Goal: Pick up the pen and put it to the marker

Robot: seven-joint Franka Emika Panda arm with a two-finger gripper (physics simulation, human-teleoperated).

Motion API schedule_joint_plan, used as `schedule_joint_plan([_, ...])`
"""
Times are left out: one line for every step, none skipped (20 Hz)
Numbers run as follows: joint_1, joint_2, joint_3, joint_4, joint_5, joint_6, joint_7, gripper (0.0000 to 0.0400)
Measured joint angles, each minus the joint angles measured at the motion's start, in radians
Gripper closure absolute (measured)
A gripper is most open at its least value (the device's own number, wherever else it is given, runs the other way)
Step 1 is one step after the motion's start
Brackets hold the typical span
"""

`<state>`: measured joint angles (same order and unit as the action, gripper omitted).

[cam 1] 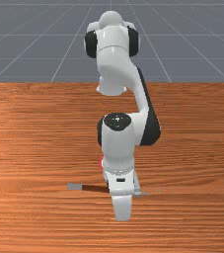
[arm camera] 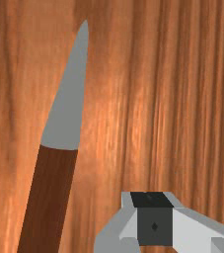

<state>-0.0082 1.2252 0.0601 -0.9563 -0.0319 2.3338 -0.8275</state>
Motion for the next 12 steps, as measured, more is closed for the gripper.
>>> schedule_joint_plan([-0.018,0.0,0.001,0.0,0.001,0.0,-0.02,0.04])
schedule_joint_plan([-0.026,-0.002,-0.008,-0.003,0.005,0.003,0.002,0.04])
schedule_joint_plan([-0.021,-0.014,-0.022,-0.03,0.009,0.034,0.05,0.04])
schedule_joint_plan([-0.002,-0.003,-0.039,-0.005,0.012,0.007,0.116,0.04])
schedule_joint_plan([0.027,0.003,-0.057,0.007,0.014,0.0,0.197,0.04])
schedule_joint_plan([0.063,0.016,-0.071,0.033,0.015,-0.016,0.273,0.04])
schedule_joint_plan([0.09,0.027,-0.069,0.054,0.01,-0.025,0.289,0.04])
schedule_joint_plan([0.093,0.026,-0.044,0.05,0.002,-0.017,0.212,0.04])
schedule_joint_plan([0.1,0.024,-0.057,0.045,-0.016,-0.017,0.197,0.04])
schedule_joint_plan([0.063,0.017,-0.017,0.028,-0.003,-0.008,0.099,0.04])
schedule_joint_plan([0.032,0.014,-0.001,0.022,-0.005,-0.009,0.024,0.04])
schedule_joint_plan([0.001,0.012,0.006,0.02,-0.003,-0.01,-0.024,0.04])
